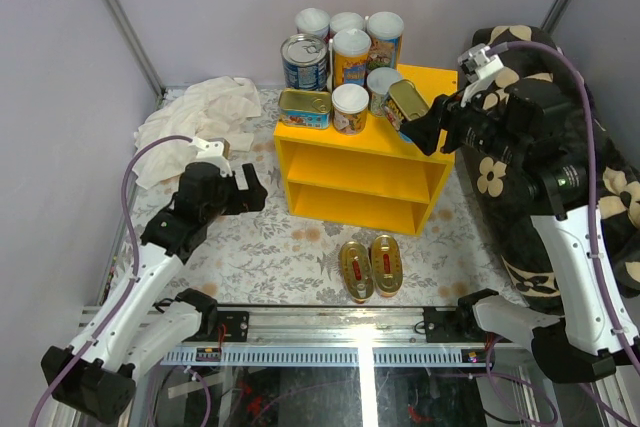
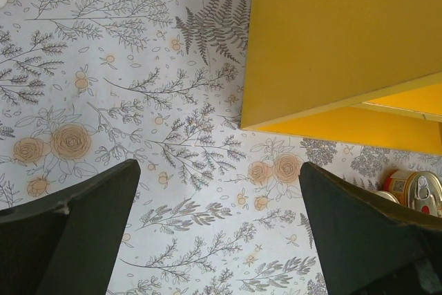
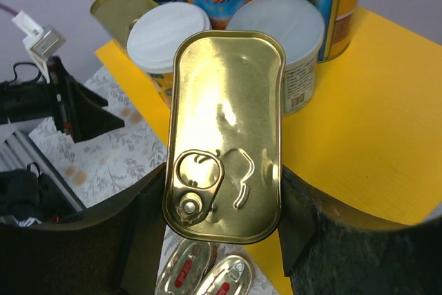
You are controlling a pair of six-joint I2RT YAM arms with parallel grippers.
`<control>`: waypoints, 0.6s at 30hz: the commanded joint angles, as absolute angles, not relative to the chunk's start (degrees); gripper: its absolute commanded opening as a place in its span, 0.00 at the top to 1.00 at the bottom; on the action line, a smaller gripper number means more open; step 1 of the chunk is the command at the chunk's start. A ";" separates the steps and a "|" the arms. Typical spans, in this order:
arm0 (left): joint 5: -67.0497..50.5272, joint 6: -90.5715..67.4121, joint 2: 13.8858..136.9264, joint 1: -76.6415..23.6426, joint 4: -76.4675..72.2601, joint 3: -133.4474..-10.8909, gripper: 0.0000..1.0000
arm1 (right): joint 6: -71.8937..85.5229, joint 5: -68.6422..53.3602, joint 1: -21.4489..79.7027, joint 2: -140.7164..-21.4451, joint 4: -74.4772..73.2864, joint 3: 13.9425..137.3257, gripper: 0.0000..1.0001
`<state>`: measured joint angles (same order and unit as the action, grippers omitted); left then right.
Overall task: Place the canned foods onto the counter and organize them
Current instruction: Place the canned food on the counter.
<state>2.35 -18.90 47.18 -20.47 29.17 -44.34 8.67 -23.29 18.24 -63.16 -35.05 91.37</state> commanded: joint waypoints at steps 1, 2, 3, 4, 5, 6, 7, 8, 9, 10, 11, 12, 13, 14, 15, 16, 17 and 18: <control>2.74 -17.53 47.93 -20.09 26.20 -46.37 0.00 | 4.37 -29.27 18.05 -63.79 -34.12 91.78 1.00; 2.81 -17.56 48.21 -20.04 26.23 -46.47 0.00 | 3.84 -29.75 18.04 -64.47 -34.63 91.76 1.00; 2.81 -17.58 48.48 -20.04 26.23 -46.58 0.00 | 3.49 -29.99 18.10 -65.04 -35.00 91.84 1.00; 2.80 -17.65 48.74 -20.01 26.15 -46.71 0.00 | 3.24 -29.85 18.06 -65.60 -35.10 91.72 1.00; 2.87 -17.66 48.97 -20.03 26.19 -46.82 0.00 | 2.93 -29.68 18.10 -66.12 -35.30 91.60 1.00; 2.82 -17.74 49.18 -20.04 26.12 -46.95 0.00 | 2.74 -29.45 18.06 -66.48 -35.33 91.48 1.00; 2.90 -17.74 49.36 -20.04 26.07 -47.02 0.00 | 2.56 -28.86 18.08 -66.79 -35.33 91.35 1.00; 2.90 -17.75 49.51 -20.05 26.01 -47.07 0.00 | 2.33 -28.36 18.08 -67.10 -35.43 91.28 1.00; 2.92 -17.75 49.71 -20.04 25.99 -47.10 0.00 | 2.15 -28.31 18.04 -67.41 -35.40 91.21 1.00; 2.95 -17.71 49.94 -20.06 26.01 -47.17 0.00 | 2.11 -28.35 18.10 -67.83 -35.33 91.15 1.00; 3.04 -17.68 50.15 -20.11 25.96 -47.26 0.00 | 2.07 -28.45 18.07 -68.19 -35.33 91.12 0.96; 2.99 -17.67 50.43 -20.07 25.99 -47.39 0.00 | 2.02 -28.56 18.10 -68.53 -35.30 91.14 0.88; 3.00 -17.67 50.65 -20.04 25.90 -47.44 0.00 | 2.01 -28.55 18.10 -68.89 -35.31 91.08 0.78; 3.07 -17.66 50.83 -20.06 25.86 -47.50 0.00 | 1.94 -28.56 18.04 -69.03 -35.34 90.98 0.63; 3.04 -17.62 51.02 -20.04 25.91 -47.54 0.00 | 1.91 -28.45 18.09 -69.11 -35.27 90.85 0.46; 3.03 -17.58 51.14 -20.04 25.82 -47.59 0.00 | 1.96 -28.25 18.06 -69.05 -35.14 90.64 0.30; 3.12 -17.58 51.24 -20.04 25.84 -47.55 0.00 | 2.14 -27.66 18.04 -68.81 -34.93 90.34 0.19; 3.16 -17.58 51.29 -20.05 25.84 -47.51 0.00 | 2.45 -26.83 18.08 -68.40 -34.59 90.00 0.10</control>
<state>2.57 -18.63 51.11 -20.47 29.06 -45.32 2.70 -28.08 18.26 -68.31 -37.80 90.32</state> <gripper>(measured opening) 0.997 0.770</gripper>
